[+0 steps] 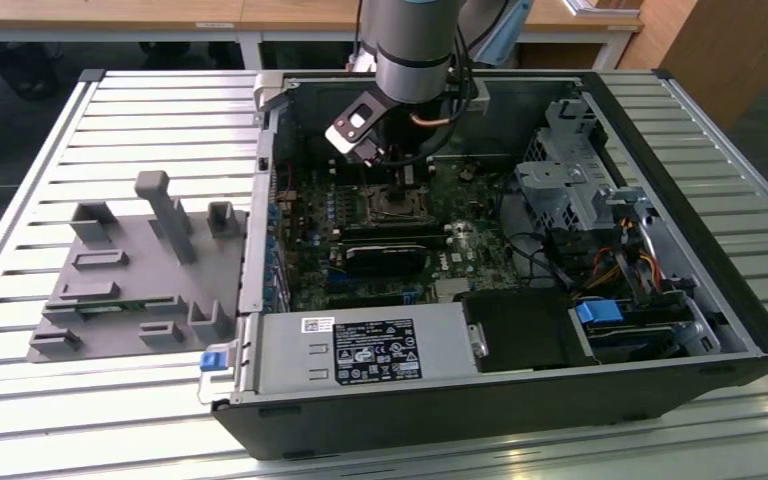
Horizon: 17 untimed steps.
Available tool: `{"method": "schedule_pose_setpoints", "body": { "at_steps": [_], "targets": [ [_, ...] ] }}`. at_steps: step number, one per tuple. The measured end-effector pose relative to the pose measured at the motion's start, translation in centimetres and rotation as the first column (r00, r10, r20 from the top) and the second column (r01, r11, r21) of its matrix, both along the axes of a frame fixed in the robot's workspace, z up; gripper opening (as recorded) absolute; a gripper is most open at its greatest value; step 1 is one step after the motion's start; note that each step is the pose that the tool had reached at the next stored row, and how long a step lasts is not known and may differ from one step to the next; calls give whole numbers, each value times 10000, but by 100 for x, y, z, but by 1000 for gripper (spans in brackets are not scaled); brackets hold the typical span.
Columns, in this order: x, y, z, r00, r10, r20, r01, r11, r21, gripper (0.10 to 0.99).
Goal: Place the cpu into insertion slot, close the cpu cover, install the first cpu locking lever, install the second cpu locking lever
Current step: 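Install the first cpu locking lever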
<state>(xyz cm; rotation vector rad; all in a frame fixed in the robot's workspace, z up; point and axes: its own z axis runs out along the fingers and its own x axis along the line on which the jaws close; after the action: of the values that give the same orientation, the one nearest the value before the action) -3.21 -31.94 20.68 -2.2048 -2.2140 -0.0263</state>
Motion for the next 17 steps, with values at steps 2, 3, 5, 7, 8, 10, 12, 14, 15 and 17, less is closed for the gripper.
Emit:
{"method": "schedule_pose_setpoints", "body": {
  "at_steps": [2, 3, 5, 7, 8, 10, 12, 14, 15, 17],
  "targets": [
    [0, 0, 12, 10000, 1, 1, -1, 10000, 1, 106],
    [0, 0, 21, 10000, 1, 0, -1, 10000, 1, 106],
    [0, 0, 44, 10000, 1, 1, -1, 10000, 1, 106],
    [0, -1, 77, 10000, 1, 1, -1, 10000, 2, 106],
    [0, 0, 95, 10000, 0, 1, 0, 10000, 1, 106],
    [0, 0, 133, 10000, 1, 1, -1, 10000, 2, 106],
    [0, 0, 171, 10000, 1, 1, -1, 10000, 1, 106],
    [0, 0, 205, 10000, 1, 1, -1, 10000, 2, 106],
    [0, 0, 228, 10000, 1, 1, -1, 10000, 2, 106],
    [0, 0, 276, 10000, 1, 1, -1, 10000, 2, 106]
  ]
}}
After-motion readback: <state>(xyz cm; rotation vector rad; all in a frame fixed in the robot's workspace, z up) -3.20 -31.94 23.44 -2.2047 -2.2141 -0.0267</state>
